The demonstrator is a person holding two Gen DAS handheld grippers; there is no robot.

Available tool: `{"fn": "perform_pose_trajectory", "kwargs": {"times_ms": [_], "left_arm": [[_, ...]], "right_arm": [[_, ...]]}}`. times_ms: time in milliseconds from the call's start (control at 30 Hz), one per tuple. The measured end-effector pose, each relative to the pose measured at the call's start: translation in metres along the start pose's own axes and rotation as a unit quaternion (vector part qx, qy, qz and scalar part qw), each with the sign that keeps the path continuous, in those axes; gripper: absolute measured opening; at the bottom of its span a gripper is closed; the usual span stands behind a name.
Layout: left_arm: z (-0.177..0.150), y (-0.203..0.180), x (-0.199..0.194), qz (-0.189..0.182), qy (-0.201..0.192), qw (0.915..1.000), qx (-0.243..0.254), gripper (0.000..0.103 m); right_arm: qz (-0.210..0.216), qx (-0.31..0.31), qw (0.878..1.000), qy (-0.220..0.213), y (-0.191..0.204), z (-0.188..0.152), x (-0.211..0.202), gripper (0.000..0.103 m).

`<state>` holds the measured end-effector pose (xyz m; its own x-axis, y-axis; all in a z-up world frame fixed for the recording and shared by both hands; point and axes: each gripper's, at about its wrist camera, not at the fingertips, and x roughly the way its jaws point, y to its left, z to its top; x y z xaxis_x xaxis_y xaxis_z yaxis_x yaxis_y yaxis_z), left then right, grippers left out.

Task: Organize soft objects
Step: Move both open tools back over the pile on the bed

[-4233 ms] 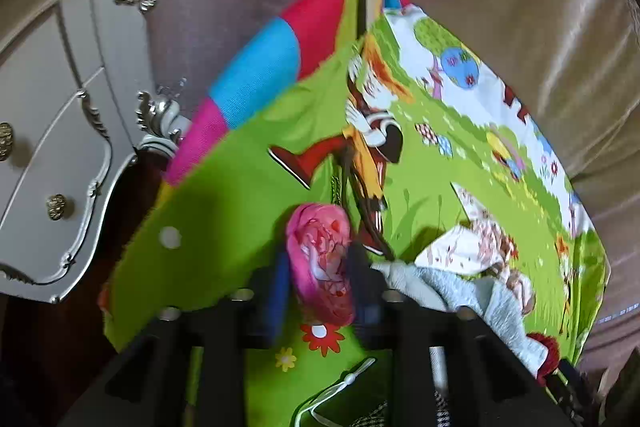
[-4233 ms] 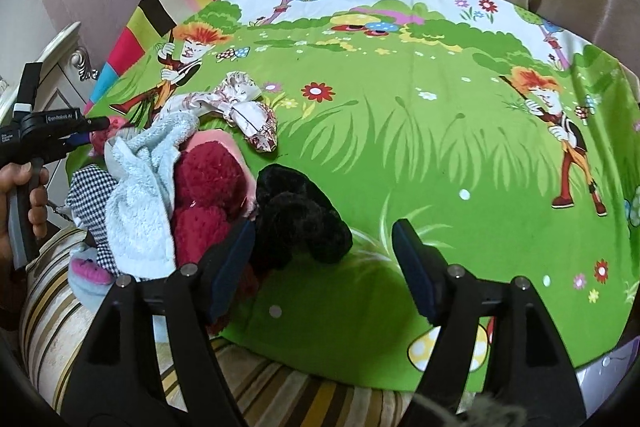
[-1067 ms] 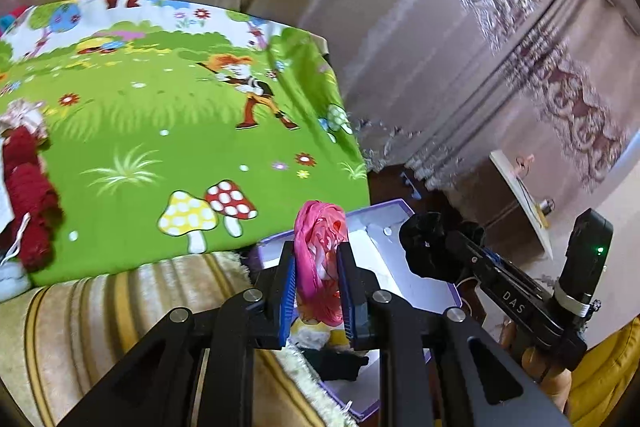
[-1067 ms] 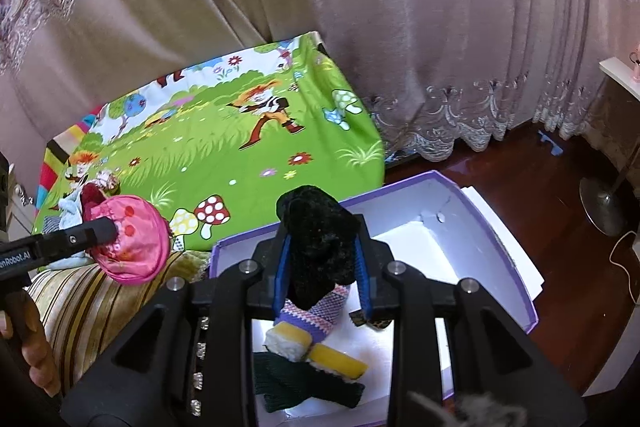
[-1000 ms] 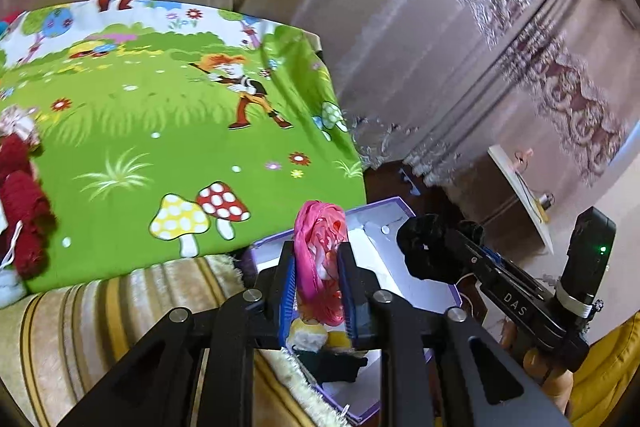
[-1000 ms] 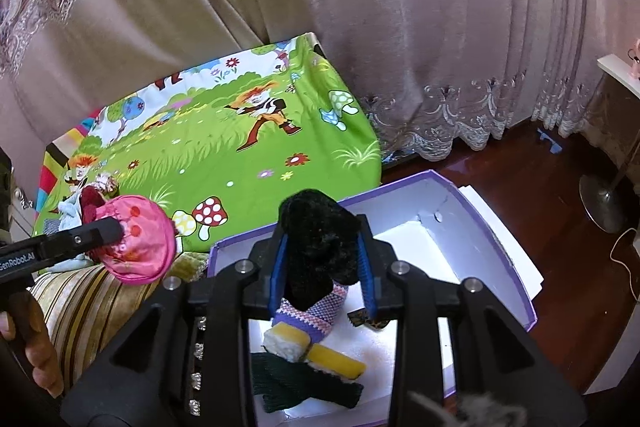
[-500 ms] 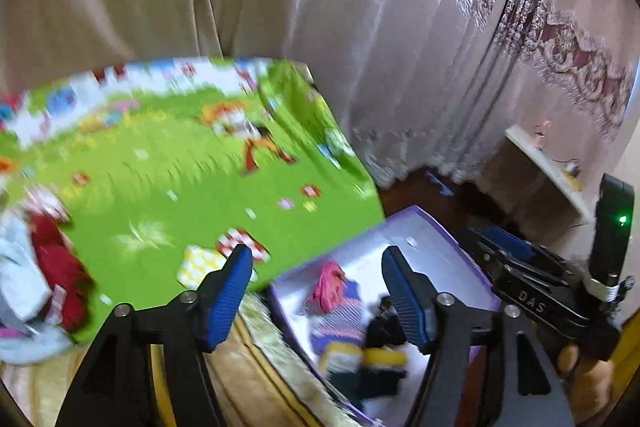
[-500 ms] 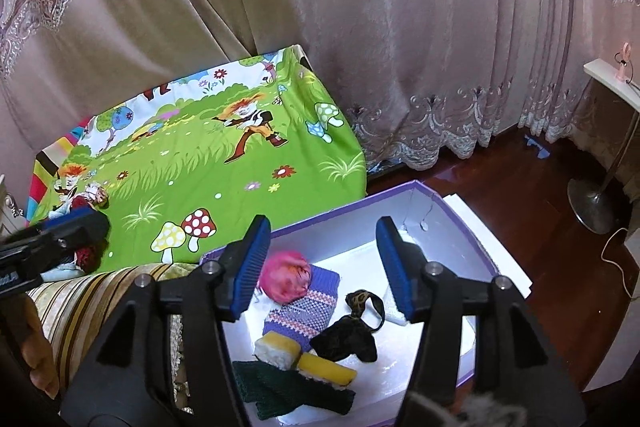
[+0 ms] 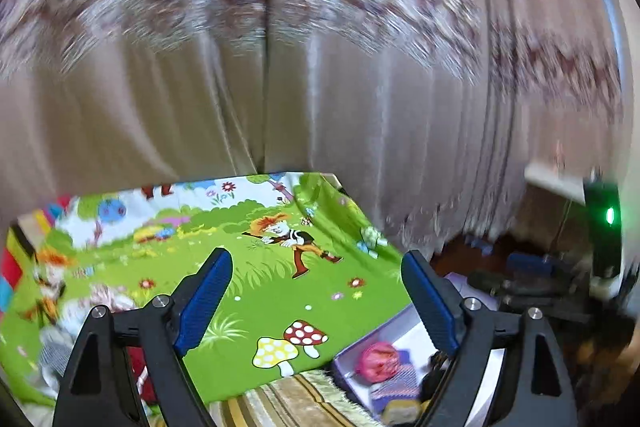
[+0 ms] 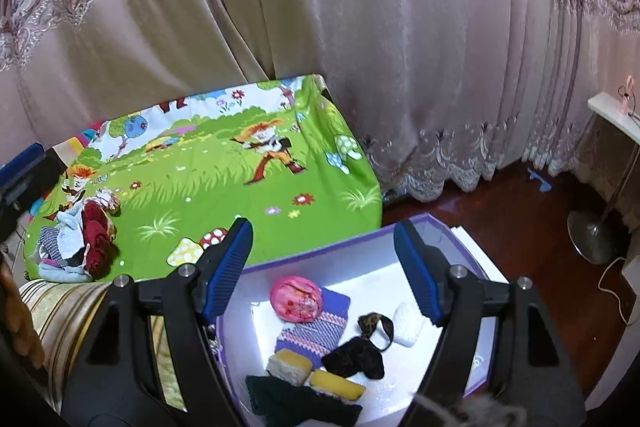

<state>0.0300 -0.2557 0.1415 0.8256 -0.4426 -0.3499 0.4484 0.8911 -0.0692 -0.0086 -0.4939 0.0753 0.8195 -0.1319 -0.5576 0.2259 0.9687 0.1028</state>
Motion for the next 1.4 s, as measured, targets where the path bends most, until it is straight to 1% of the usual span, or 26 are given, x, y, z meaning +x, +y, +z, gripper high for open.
{"fn": "perform_pose_trajectory", "kwargs": {"times_ms": [67,133,267,300,400,533,700,800,967,1033,1067,1167,1300,1400], "left_arm": [[0.001,0.009,-0.002,0.017,0.001,0.9998,-0.01,0.087],[0.004,0.028,-0.005,0.037,0.008,0.9989,-0.028,0.087],[0.002,0.064,-0.009,0.066,0.021,0.9962,-0.054,0.087],[0.001,0.072,-0.011,0.069,0.024,0.9953,-0.063,0.087],[-0.004,0.105,-0.013,0.08,0.037,0.9912,-0.099,0.087],[-0.014,0.147,-0.018,0.09,0.048,0.9847,-0.142,0.087],[-0.026,0.197,-0.027,0.112,0.05,0.9759,-0.18,0.087],[-0.03,0.22,-0.028,0.126,0.061,0.9702,-0.198,0.087],[-0.037,0.257,-0.023,0.131,0.087,0.9585,-0.238,0.087],[-0.039,0.268,-0.018,0.126,0.099,0.9551,-0.249,0.087],[-0.041,0.275,-0.015,0.126,0.106,0.9517,-0.259,0.087],[-0.044,0.288,-0.007,0.128,0.124,0.9449,-0.274,0.087],[-0.05,0.302,0.01,0.118,0.153,0.9355,-0.295,0.085],[-0.054,0.304,0.027,0.115,0.181,0.9329,-0.29,0.084]], "right_arm": [[0.0,-0.009,1.0,-0.016,0.01,0.003,-0.004,0.076],[0.007,-0.009,1.0,-0.028,0.018,0.006,-0.006,0.077],[0.016,-0.015,0.999,-0.037,0.039,0.011,-0.005,0.078],[0.019,-0.019,0.999,-0.035,0.044,0.012,-0.004,0.078],[0.048,-0.025,0.998,-0.017,0.062,0.014,0.003,0.078],[0.075,-0.06,0.995,-0.004,0.094,0.013,0.009,0.078],[0.103,-0.089,0.991,-0.002,0.129,0.012,0.016,0.078],[0.118,-0.097,0.988,0.005,0.149,0.012,0.023,0.078],[0.141,-0.115,0.983,0.013,0.179,0.012,0.032,0.078],[0.149,-0.116,0.982,0.019,0.188,0.012,0.037,0.078],[0.153,-0.118,0.981,0.022,0.194,0.013,0.041,0.078],[0.16,-0.126,0.979,0.028,0.207,0.012,0.048,0.078],[0.166,-0.129,0.977,0.039,0.219,0.01,0.058,0.078],[0.173,-0.134,0.975,0.047,0.23,0.008,0.065,0.078]]}}
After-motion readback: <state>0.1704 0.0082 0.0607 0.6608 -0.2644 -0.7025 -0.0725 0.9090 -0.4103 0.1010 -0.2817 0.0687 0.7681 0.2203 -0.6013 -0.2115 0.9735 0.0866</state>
